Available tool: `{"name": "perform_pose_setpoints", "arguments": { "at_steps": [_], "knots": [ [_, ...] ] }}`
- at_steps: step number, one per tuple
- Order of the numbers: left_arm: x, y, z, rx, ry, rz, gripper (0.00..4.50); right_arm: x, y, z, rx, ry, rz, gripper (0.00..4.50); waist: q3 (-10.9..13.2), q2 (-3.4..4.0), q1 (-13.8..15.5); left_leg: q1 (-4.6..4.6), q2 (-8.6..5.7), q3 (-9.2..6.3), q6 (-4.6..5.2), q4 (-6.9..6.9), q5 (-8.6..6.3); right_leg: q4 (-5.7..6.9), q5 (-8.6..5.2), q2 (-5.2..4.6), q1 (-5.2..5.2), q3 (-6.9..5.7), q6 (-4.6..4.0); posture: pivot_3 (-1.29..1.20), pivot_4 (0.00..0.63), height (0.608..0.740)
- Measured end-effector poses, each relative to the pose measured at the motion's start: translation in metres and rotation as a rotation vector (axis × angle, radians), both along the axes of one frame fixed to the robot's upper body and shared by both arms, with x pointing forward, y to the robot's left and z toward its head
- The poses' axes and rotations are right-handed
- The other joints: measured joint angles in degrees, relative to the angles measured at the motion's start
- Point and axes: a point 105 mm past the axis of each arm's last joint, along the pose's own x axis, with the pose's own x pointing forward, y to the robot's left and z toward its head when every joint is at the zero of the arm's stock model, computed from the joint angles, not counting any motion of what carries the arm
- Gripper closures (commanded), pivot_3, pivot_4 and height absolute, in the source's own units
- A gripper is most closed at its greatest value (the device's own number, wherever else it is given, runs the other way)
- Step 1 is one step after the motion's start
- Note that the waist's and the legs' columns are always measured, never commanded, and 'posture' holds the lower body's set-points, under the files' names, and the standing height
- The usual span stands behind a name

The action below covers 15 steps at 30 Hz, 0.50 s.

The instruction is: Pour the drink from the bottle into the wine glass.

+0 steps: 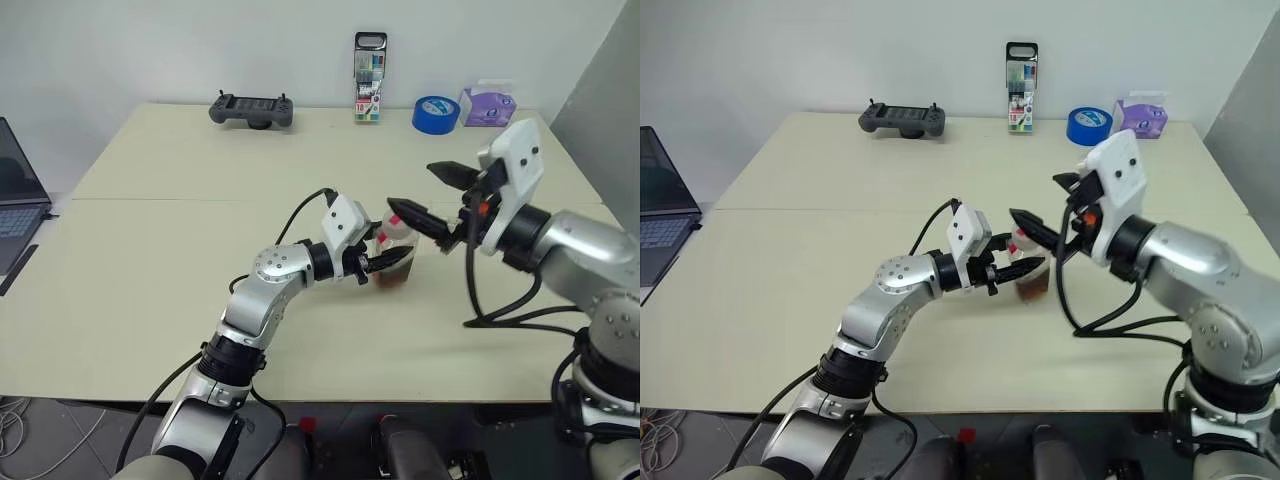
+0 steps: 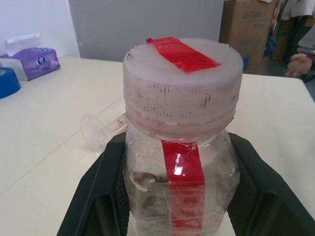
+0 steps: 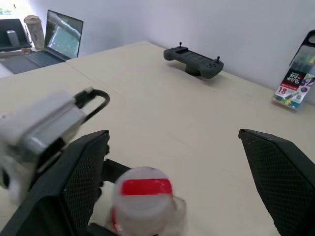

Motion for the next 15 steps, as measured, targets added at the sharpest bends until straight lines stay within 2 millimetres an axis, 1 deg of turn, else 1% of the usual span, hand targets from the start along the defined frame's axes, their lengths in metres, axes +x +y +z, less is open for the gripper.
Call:
{"name": "perform_pose_setpoints", "arguments": {
  "at_steps": [1, 3, 5, 7, 9, 12, 15],
  "knots": [
    [0.003, 0.001, 0.002, -0.009, 0.001, 0.011, 2.41, -0.003, 0.004, -0.002, 0.008, 0.007, 0.000, 0.00, 0.00, 0.00, -0.01, -0.01, 0.00, -0.01, 0.00, 0.00, 0.00, 0.00, 0.00, 0.00, 0.00, -0.01, 0.00, 0.00, 0.150, 0.740],
    [0.004, 0.000, 0.004, -0.016, -0.001, 0.015, 2.41, -0.006, 0.005, -0.009, 0.016, 0.023, -0.047, 0.00, -0.01, 0.01, 0.01, -0.02, -0.03, -0.03, 0.00, 0.01, 0.00, -0.01, 0.00, -0.01, 0.01, -0.02, 0.00, 0.00, 0.150, 0.740],
    [0.004, 0.000, 0.003, -0.016, 0.002, 0.013, 2.41, -0.004, 0.001, -0.022, -0.012, 0.052, -0.138, 0.00, -0.01, 0.01, 0.02, -0.04, -0.07, -0.02, -0.01, 0.02, 0.00, -0.01, 0.00, -0.01, 0.00, -0.02, 0.00, 0.00, 0.150, 0.740],
    [0.005, -0.001, 0.002, -0.014, 0.010, 0.009, 2.41, 0.001, -0.007, -0.030, -0.038, 0.069, -0.236, 0.00, -0.01, 0.01, 0.00, -0.03, -0.10, 0.04, -0.01, 0.04, 0.01, -0.01, 0.00, -0.01, 0.00, -0.03, 0.00, 0.00, 0.150, 0.740],
    [0.007, -0.001, 0.000, -0.012, 0.019, 0.008, 2.41, 0.006, -0.013, -0.031, -0.021, 0.069, -0.318, 0.00, -0.01, 0.01, 0.00, -0.01, -0.10, 0.04, -0.01, 0.03, 0.01, 0.00, 0.00, 0.00, 0.00, -0.03, 0.00, 0.00, 0.150, 0.740],
    [0.007, -0.002, -0.002, -0.013, 0.025, 0.006, 2.41, 0.009, -0.015, -0.031, 0.011, 0.070, -0.371, 0.00, -0.01, 0.02, -0.05, -0.02, -0.08, 0.03, -0.01, 0.00, 0.01, -0.01, 0.00, 0.01, -0.02, -0.03, 0.00, 0.00, 0.150, 0.740],
    [0.007, -0.003, -0.002, -0.015, 0.021, 0.005, 2.41, 0.010, -0.008, -0.033, 0.040, 0.084, -0.378, 0.00, -0.01, 0.02, -0.11, -0.01, -0.05, 0.03, -0.01, -0.01, 0.01, 0.00, 0.00, 0.01, -0.03, -0.03, 0.00, 0.00, 0.150, 0.740]
  ]
}}
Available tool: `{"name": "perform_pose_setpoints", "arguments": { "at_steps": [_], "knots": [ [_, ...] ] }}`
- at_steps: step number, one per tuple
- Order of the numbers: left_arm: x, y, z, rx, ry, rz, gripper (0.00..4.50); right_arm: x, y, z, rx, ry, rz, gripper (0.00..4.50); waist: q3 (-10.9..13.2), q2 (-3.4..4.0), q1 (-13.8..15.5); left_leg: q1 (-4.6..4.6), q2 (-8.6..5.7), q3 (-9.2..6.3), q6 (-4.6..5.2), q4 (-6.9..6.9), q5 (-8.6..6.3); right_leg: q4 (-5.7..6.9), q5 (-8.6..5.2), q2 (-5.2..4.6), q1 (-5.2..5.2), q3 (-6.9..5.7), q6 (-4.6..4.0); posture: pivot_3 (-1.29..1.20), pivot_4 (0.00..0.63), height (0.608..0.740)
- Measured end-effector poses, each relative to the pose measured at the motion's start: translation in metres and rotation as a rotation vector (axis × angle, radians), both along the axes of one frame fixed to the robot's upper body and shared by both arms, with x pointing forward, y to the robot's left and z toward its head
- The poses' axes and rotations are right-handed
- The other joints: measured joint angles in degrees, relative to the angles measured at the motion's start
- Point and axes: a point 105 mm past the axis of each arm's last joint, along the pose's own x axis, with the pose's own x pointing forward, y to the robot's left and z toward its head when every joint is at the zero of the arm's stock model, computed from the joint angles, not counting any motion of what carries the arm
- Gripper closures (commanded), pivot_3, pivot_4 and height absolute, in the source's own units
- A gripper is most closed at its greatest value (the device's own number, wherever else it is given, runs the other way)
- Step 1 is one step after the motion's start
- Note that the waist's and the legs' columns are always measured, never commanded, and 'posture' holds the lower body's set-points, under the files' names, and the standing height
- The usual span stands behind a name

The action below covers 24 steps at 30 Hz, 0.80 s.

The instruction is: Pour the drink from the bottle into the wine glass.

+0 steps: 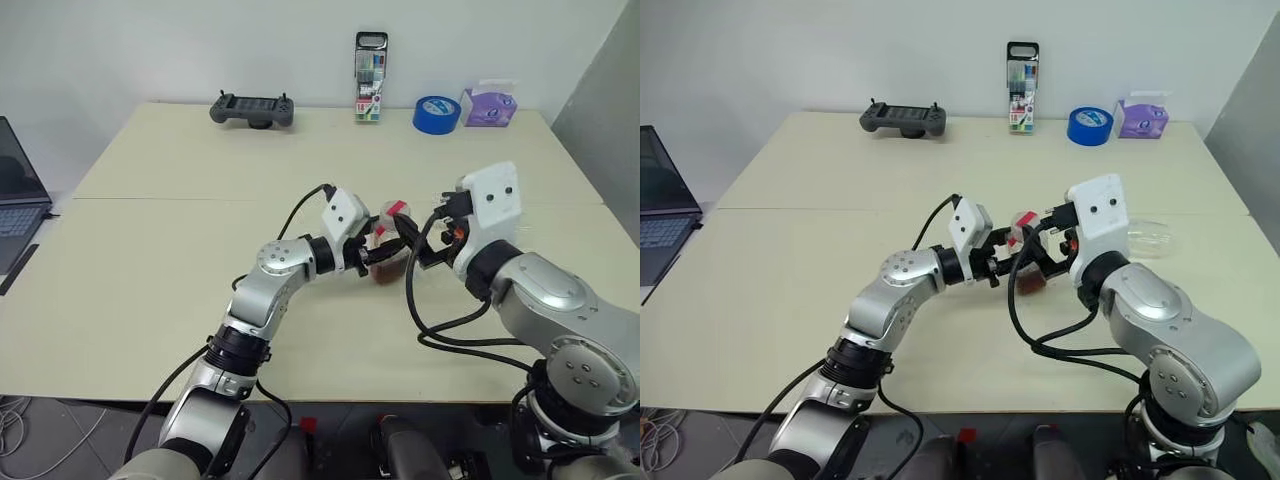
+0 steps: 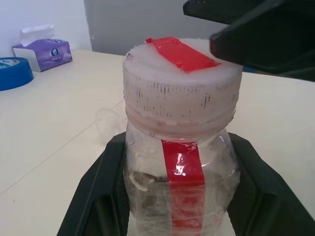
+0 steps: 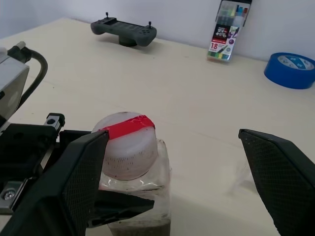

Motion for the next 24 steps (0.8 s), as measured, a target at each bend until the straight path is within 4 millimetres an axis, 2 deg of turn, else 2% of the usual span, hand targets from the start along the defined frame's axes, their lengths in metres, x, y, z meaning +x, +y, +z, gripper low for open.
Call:
{"name": "perform_pose_setpoints", "arguments": {
  "at_steps": [4, 7, 21, 22, 24],
  "knots": [
    [-0.001, -0.001, 0.000, -0.001, -0.003, -0.012, 2.41, -0.003, 0.019, -0.008, -0.002, 0.036, 0.056, 0.00, 0.00, 0.01, -0.08, 0.00, 0.01, -0.02, 0.00, 0.00, 0.00, 0.00, 0.00, 0.00, 0.00, -0.02, 0.00, 0.00, 0.150, 0.740],
    [-0.002, -0.002, 0.000, -0.002, -0.003, -0.020, 2.41, -0.004, 0.024, -0.012, -0.008, 0.054, 0.058, 0.00, 0.00, 0.01, -0.08, -0.01, -0.01, -0.01, 0.00, 0.01, 0.00, 0.00, 0.00, 0.00, 0.00, -0.03, 0.00, 0.00, 0.150, 0.740],
    [-0.001, -0.002, 0.001, -0.005, -0.009, -0.022, 2.41, 0.004, 0.014, -0.006, 0.019, 0.027, -0.069, 0.00, -0.01, 0.01, -0.10, 0.00, -0.01, -0.02, 0.00, 0.00, 0.00, -0.01, 0.00, 0.00, 0.00, -0.03, 0.00, 0.00, 0.150, 0.740],
    [-0.001, -0.002, 0.001, -0.005, -0.009, -0.022, 2.41, 0.005, 0.013, -0.006, 0.020, 0.027, -0.076, 0.39, -0.01, 0.01, -0.10, 0.00, -0.01, -0.01, 0.00, 0.00, 0.00, -0.01, 0.00, 0.00, 0.00, -0.04, 0.00, 0.00, 0.150, 0.740],
    [-0.001, -0.002, 0.001, -0.005, -0.009, -0.020, 2.41, 0.004, 0.015, -0.006, 0.023, 0.029, -0.061, 0.90, -0.01, 0.01, -0.13, 0.00, -0.01, -0.02, 0.00, 0.00, 0.00, -0.01, 0.00, 0.00, 0.00, -0.04, 0.00, 0.00, 0.150, 0.740]
  ]
}}
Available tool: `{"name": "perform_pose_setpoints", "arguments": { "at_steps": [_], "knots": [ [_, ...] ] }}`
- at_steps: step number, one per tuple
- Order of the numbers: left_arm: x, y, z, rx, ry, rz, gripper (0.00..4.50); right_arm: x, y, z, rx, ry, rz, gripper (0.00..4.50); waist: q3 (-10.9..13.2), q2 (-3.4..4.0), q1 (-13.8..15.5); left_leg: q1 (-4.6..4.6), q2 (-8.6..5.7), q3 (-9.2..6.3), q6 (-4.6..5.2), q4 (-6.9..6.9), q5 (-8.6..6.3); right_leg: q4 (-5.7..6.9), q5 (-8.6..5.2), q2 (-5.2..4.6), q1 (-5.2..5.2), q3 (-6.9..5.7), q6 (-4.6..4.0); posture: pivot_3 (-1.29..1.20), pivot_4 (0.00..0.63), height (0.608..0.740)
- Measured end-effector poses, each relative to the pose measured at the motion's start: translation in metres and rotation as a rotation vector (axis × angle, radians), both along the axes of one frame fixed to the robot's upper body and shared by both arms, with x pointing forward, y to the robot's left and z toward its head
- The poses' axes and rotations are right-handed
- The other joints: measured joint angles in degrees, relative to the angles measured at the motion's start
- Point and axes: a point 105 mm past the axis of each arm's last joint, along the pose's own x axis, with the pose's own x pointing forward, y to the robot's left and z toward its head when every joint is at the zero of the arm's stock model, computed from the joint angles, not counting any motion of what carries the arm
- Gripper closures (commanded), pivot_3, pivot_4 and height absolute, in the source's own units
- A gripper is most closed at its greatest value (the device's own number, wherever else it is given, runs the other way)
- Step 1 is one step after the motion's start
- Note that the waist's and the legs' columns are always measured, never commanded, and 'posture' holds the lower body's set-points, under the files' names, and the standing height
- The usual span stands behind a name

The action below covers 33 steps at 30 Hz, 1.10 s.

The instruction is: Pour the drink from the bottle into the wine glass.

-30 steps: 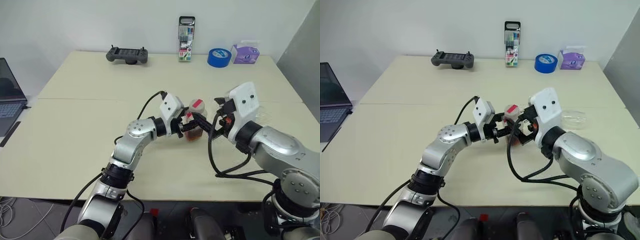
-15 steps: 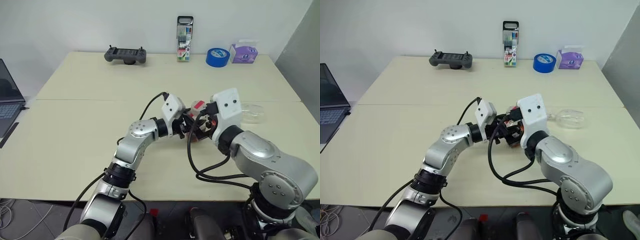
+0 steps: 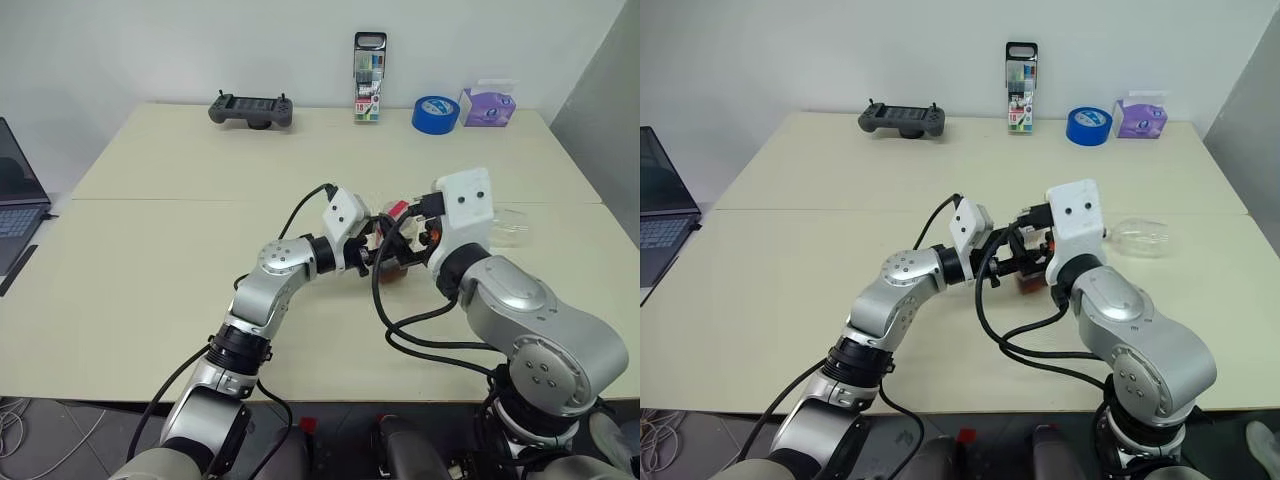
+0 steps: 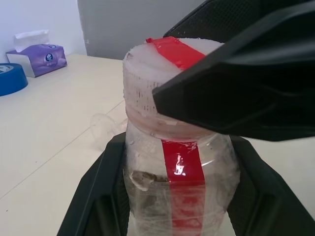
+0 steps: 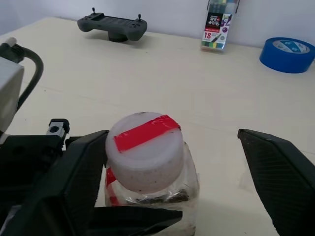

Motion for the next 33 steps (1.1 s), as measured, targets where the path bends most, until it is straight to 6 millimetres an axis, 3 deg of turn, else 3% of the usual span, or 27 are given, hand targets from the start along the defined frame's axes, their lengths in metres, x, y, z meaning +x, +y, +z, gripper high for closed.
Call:
{"name": "perform_pose_setpoints", "arguments": {
  "at_steps": [5, 6, 15, 20, 25, 29, 33],
  "knots": [
    [0.000, 0.000, 0.000, 0.002, 0.000, 0.000, 2.41, -0.002, 0.007, -0.001, -0.010, 0.005, 0.044, 2.59, 0.00, 0.00, -0.01, 0.00, 0.00, 0.00, 0.00, 0.00, 0.00, 0.00, 0.00, 0.00, 0.00, -0.01, 0.00, 0.00, 0.150, 0.740],
    [0.000, 0.000, 0.000, 0.003, 0.000, 0.001, 2.42, -0.002, 0.007, -0.002, -0.010, 0.006, 0.045, 2.66, 0.00, 0.00, 0.00, 0.00, 0.00, 0.00, 0.00, 0.00, 0.00, 0.00, 0.00, 0.00, 0.00, -0.01, 0.00, 0.00, 0.150, 0.740],
    [0.002, 0.001, 0.000, 0.000, -0.001, 0.016, 2.42, 0.002, 0.007, 0.000, -0.064, -0.013, 0.094, 2.66, 0.00, 0.00, 0.00, 0.00, -0.03, 0.01, 0.00, 0.00, 0.00, -0.02, 0.00, 0.01, 0.01, -0.03, 0.00, 0.00, 0.150, 0.740],
    [0.001, -0.001, 0.001, 0.003, -0.007, 0.004, 2.42, 0.009, -0.008, -0.005, 0.073, 0.015, 0.364, 2.66, 0.01, -0.01, 0.13, 0.00, -0.15, 0.04, 0.03, 0.02, -0.01, -0.07, 0.00, 0.09, 0.08, -0.03, 0.00, 0.00, 0.150, 0.740],
    [-0.011, -0.014, 0.002, 0.017, -0.019, -0.072, 2.43, 0.007, -0.036, -0.003, 0.006, 0.060, 0.679, 2.66, 0.05, 0.00, -0.17, 0.05, -0.35, 0.19, 0.11, 0.03, 0.02, -0.09, 0.00, -0.11, 0.08, 0.15, 0.02, 0.00, 0.150, 0.740],
    [-0.014, -0.010, 0.009, 0.020, -0.057, -0.067, 2.43, 0.011, -0.035, 0.006, -0.067, 0.036, 0.821, 2.66, 0.04, 0.01, -0.67, 0.19, -0.07, 0.19, 0.11, -0.06, 0.02, 0.01, 0.00, 0.15, 0.09, 0.10, 0.02, 0.00, 0.150, 0.740],
    [-0.014, -0.005, 0.005, 0.026, -0.044, -0.043, 2.43, 0.015, -0.029, 0.003, -0.119, 0.033, 0.881, 2.66, 0.04, 0.01, -0.35, 0.13, 0.07, 0.09, 0.11, -0.07, 0.03, 0.01, 0.00, 0.26, 0.07, 0.05, 0.01, 0.00, 0.150, 0.740]
  ]
}}
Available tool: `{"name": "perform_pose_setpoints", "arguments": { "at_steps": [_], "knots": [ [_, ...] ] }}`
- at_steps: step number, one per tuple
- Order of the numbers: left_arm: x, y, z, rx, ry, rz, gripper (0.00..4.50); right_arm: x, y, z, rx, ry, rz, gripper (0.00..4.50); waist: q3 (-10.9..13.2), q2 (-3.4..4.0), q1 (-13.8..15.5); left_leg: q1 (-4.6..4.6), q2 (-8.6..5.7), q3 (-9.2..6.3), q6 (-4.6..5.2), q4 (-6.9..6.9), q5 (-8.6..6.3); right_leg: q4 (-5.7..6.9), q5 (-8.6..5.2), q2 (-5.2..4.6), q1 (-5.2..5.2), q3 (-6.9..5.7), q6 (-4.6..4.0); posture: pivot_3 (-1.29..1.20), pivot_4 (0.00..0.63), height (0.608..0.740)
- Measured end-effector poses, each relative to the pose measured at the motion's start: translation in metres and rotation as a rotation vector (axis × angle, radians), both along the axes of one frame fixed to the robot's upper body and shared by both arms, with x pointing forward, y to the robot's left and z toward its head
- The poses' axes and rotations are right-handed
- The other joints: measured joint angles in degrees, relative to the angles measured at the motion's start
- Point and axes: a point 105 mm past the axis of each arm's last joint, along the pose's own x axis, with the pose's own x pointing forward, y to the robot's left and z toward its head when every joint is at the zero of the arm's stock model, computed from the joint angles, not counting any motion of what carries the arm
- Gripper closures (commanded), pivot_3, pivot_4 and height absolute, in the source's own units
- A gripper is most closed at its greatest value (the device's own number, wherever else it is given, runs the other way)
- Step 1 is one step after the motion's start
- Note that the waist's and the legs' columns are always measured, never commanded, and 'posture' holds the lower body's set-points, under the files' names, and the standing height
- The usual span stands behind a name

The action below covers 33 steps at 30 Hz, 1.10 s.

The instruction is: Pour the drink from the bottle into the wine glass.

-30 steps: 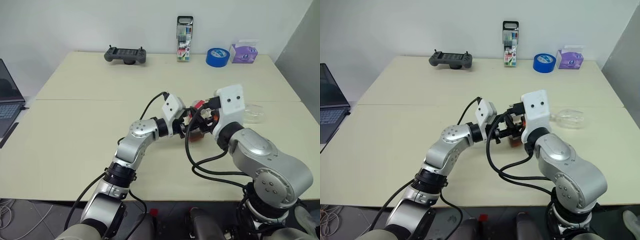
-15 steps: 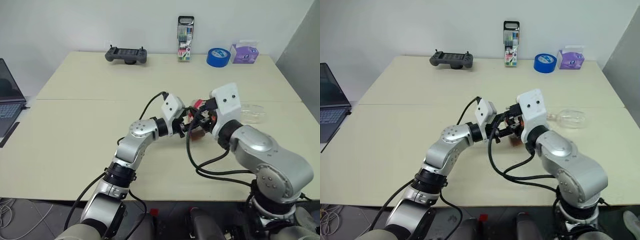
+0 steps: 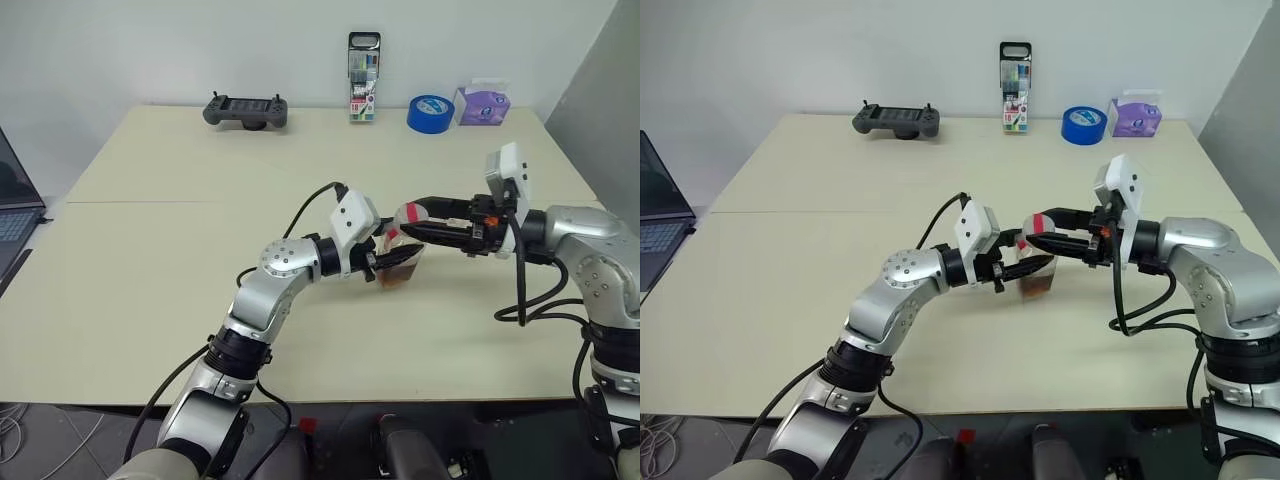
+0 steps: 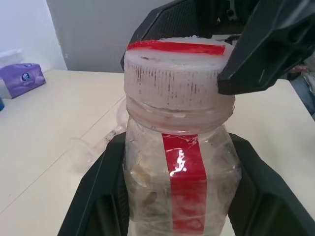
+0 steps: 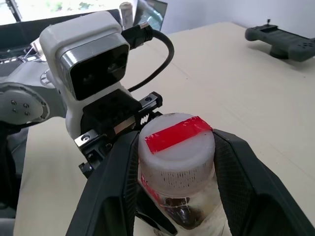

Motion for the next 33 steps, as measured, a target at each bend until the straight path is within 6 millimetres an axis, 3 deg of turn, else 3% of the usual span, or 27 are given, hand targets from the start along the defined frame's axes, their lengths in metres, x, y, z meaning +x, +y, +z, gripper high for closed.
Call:
{"name": "perform_pose_setpoints", "arguments": {
  "at_steps": [3, 10, 11, 17, 23, 33],
  "knots": [
    [-0.001, 0.002, -0.005, 0.000, 0.015, 0.011, 2.43, 0.000, 0.003, -0.003, -0.019, 0.003, 0.017, 2.66, 0.00, 0.00, 0.43, -0.05, -0.03, -0.04, -0.01, 0.05, 0.00, 0.00, 0.00, -0.05, -0.01, 0.00, 0.00, 0.00, 0.150, 0.740],
    [0.002, 0.006, -0.003, -0.009, 0.016, 0.049, 2.43, -0.003, 0.009, 0.000, 0.000, 0.017, 0.062, 0.16, 0.00, 0.00, 0.63, -0.06, -0.13, -0.02, -0.02, 0.12, 0.01, -0.01, 0.00, -0.18, -0.01, -0.01, -0.01, 0.00, 0.150, 0.740],
    [0.003, 0.007, -0.002, -0.011, 0.017, 0.058, 2.43, -0.004, 0.010, 0.000, 0.000, 0.014, 0.068, 0.00, 0.00, 0.00, 0.63, -0.07, -0.13, -0.03, -0.02, 0.11, 0.01, -0.01, 0.00, -0.18, -0.01, -0.02, 0.00, 0.00, 0.150, 0.740],
    [0.009, 0.009, 0.007, -0.029, 0.001, 0.079, 2.45, 0.000, 0.014, 0.007, 0.011, -0.057, 0.017, 0.00, 0.00, 0.00, 0.61, -0.07, -0.12, -0.02, -0.02, 0.11, 0.01, -0.01, 0.00, -0.23, -0.02, -0.01, -0.01, 0.00, 0.150, 0.740],
    [0.017, 0.011, 0.026, -0.069, -0.031, 0.107, 2.45, 0.005, 0.021, 0.035, 0.067, -0.172, -0.134, 0.00, 0.00, 0.00, 0.60, -0.11, -0.10, -0.05, -0.04, 0.10, 0.02, -0.01, 0.01, -0.37, -0.04, -0.04, -0.01, 0.00, 0.150, 0.740],
    [0.017, 0.014, 0.022, -0.042, -0.014, 0.095, 2.45, -0.002, 0.015, 0.047, 0.128, -0.204, -0.381, 0.00, 0.00, 0.00, 0.55, -0.13, -0.11, -0.06, -0.03, 0.10, 0.02, 0.00, 0.01, -0.38, -0.06, -0.02, -0.01, 0.00, 0.150, 0.740]
  ]
}}
